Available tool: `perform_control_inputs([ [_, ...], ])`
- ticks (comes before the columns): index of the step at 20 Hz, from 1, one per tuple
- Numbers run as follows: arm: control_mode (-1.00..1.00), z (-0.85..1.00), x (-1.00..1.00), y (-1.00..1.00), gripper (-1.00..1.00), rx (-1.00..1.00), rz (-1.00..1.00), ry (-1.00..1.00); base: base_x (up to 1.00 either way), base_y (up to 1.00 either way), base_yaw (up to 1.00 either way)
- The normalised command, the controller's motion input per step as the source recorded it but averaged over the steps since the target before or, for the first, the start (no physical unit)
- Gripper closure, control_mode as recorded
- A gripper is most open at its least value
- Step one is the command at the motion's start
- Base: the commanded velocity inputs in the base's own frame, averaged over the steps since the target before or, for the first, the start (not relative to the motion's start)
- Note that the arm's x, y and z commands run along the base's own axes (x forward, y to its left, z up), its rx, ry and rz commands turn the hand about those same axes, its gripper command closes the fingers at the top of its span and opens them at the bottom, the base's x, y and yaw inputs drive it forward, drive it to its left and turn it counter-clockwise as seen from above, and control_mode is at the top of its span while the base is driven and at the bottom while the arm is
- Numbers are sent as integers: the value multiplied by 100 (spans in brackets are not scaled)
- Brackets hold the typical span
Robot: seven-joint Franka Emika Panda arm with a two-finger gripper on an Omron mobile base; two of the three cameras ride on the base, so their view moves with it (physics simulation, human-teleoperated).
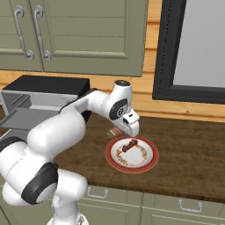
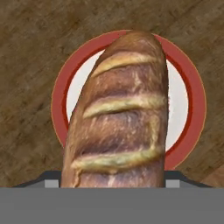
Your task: Pick up the kebab skewer and baguette bread, and place them inside the toaster oven. Close the toaster oven door and start by setting the timer.
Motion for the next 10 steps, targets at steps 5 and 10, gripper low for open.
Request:
perform_control_inputs([
  [5,-100,15,-33,78,100,12,-32,-1,0,0,0],
  [10,-100,16,-32,85,100,8,-37,-10,0,0,0],
])
